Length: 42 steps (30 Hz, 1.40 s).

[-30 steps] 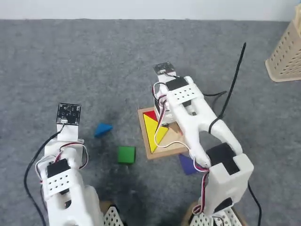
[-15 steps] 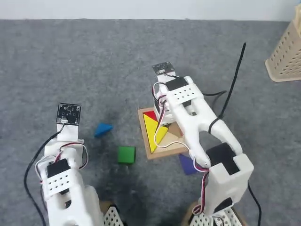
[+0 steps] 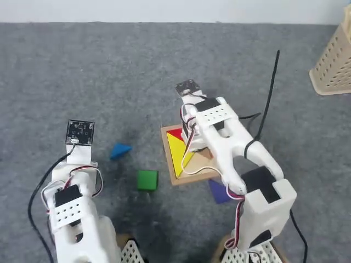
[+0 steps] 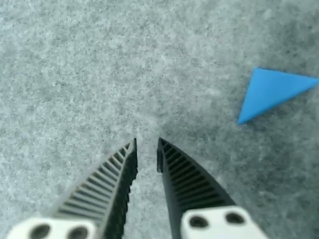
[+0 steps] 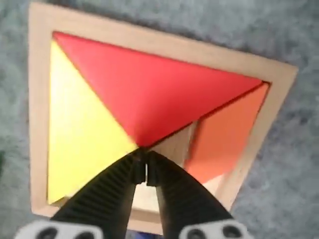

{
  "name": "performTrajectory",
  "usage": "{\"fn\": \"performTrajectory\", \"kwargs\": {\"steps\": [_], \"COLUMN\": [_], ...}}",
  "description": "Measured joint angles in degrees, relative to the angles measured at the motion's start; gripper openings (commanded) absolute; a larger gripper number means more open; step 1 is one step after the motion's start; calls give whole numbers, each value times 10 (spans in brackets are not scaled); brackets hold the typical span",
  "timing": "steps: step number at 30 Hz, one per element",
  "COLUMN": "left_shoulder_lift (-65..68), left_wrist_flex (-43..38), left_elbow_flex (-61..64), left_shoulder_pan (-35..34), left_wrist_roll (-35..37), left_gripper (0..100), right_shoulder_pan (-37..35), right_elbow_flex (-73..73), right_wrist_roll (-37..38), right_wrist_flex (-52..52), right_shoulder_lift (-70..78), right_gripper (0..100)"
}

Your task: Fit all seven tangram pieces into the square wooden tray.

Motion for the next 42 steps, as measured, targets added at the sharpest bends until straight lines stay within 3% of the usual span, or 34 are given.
{"fn": "performTrajectory", "kwargs": {"steps": [11, 16, 24, 30, 33, 37, 40, 42], "left_shoulder_lift": [0, 0, 0, 0, 2, 71, 146, 185], "left_wrist_flex": [0, 0, 0, 10, 98, 275, 425, 483], "left_elbow_flex": [0, 0, 0, -2, -55, -218, -353, -404], "left_shoulder_pan": [0, 0, 0, 10, 49, 118, 192, 236], "left_wrist_roll": [0, 0, 0, -11, -36, -40, -42, -44], "left_gripper": [66, 66, 66, 66, 73, 107, 111, 112], "right_shoulder_pan": [35, 39, 68, 189, 264, 342, 360, 361], "right_elbow_flex": [-47, -38, 156, 355, 433, 503, 549, 586], "right_wrist_roll": [15, 0, 30, 112, 166, 221, 249, 255], "right_wrist_flex": [-5, -3, 9, 11, -11, -33, -56, -89], "right_shoulder_lift": [27, -65, -304, -436, -472, -500, -514, -524], "right_gripper": [6, 6, 6, 6, 6, 6, 6, 6]}}
